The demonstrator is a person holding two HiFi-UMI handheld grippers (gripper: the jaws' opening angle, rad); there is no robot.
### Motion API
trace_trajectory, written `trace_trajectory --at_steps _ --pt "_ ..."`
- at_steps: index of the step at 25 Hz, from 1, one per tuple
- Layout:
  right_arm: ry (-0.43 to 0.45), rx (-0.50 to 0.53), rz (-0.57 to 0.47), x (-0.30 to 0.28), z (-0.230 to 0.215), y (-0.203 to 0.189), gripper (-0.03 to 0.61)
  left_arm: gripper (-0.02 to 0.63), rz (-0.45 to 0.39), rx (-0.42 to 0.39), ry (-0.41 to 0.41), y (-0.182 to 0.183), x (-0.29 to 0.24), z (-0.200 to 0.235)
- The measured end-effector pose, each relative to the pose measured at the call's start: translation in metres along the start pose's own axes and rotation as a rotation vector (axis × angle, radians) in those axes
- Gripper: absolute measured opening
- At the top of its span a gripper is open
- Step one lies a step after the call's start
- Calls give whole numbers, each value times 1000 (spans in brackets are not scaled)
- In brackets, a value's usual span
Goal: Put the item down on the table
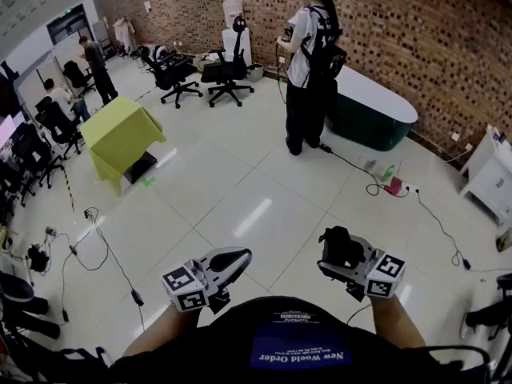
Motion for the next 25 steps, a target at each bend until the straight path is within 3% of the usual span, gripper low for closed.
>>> trace_trajectory --at_steps 8,14,19,25 --pt "-13 11 18 33 -23 -7 319 -6 15 12 -38 -12 -44 -10" --pt "-37 -5 34 23 -41 -12 319 -6 13 22 -52 -4 -49 14" --pt "-39 7 51 -27 -57 -5 319 -6 -3 22 -66 22 -34 60" --pt "-37 24 43 -131 -81 27 319 -6 -21 16 -56 86 8 140"
Point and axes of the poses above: the fingertips, and each gripper's own axes: x backward along the fingers, z to its left, y out of its top, the point moved 3 cm from there along x, backward along the fingers, and after that the axes turned 11 degrees about x, right-handed, at the moved point
